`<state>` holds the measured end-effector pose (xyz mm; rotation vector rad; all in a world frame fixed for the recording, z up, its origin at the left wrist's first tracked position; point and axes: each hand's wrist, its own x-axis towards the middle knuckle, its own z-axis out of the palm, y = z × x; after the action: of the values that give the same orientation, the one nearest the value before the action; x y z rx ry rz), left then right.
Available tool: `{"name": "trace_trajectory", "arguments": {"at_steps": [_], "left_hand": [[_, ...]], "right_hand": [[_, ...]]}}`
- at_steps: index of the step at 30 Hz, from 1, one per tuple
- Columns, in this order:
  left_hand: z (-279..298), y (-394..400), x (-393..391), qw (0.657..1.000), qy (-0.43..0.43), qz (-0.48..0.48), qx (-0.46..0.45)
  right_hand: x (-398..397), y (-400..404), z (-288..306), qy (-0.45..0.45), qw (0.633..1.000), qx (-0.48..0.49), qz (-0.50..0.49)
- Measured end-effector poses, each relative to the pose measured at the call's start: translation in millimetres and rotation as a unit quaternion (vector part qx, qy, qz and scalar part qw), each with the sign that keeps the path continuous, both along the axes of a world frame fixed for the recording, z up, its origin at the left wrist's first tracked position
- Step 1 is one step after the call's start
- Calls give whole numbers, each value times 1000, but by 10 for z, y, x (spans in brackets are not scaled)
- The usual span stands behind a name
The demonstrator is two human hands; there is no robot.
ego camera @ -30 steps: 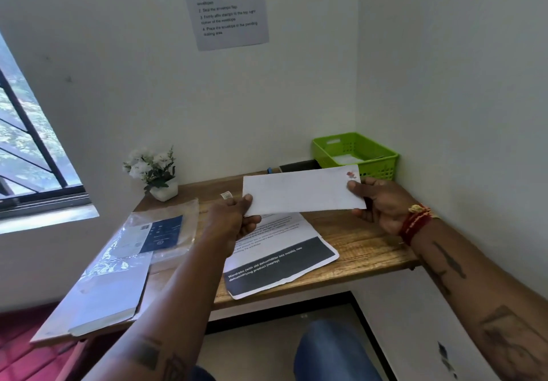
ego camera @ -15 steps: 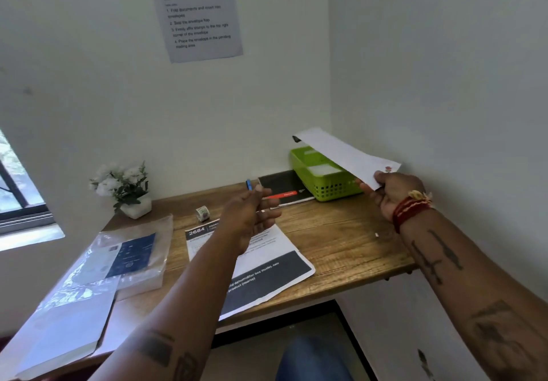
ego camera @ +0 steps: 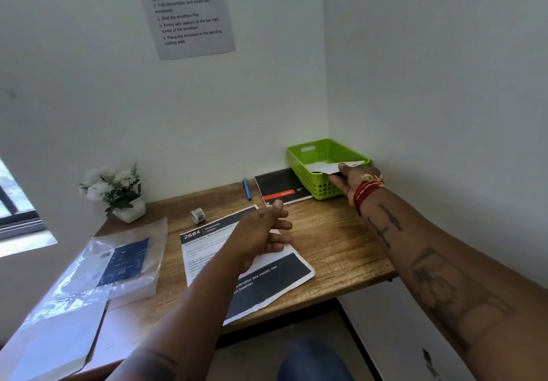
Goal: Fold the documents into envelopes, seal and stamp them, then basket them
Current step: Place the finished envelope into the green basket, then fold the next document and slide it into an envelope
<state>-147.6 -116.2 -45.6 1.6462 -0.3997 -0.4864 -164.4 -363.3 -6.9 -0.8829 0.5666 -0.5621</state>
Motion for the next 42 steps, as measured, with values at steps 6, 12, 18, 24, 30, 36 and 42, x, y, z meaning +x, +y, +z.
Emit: {"name": "trace_trajectory", "arguments": {"at_steps": [6, 12, 18, 24, 30, 36, 42], "left_hand": [[44, 41, 98, 999, -30, 12, 16], [-109, 202, 234, 925, -248, 106, 266], [-268, 535, 157, 805, -253, 33, 536], [-269, 804, 110, 784, -270, -122, 546], [-265, 987, 201, 769, -291, -187, 538], [-223, 1105, 166, 798, -309, -187, 482], [-150, 1170, 94, 812, -320, -142, 466]], "right_hand": [[59, 100, -201, 26, 999, -39, 12], [3, 706, -402, 25, 988, -135, 74], [262, 1273, -554, 78, 838, -494, 218], [605, 1403, -557, 118, 655, -691, 282], [764, 1347, -562, 187, 492, -793, 307], [808, 1321, -289, 218, 521, -760, 321], [637, 1121, -198, 229, 611, -715, 250]]}}
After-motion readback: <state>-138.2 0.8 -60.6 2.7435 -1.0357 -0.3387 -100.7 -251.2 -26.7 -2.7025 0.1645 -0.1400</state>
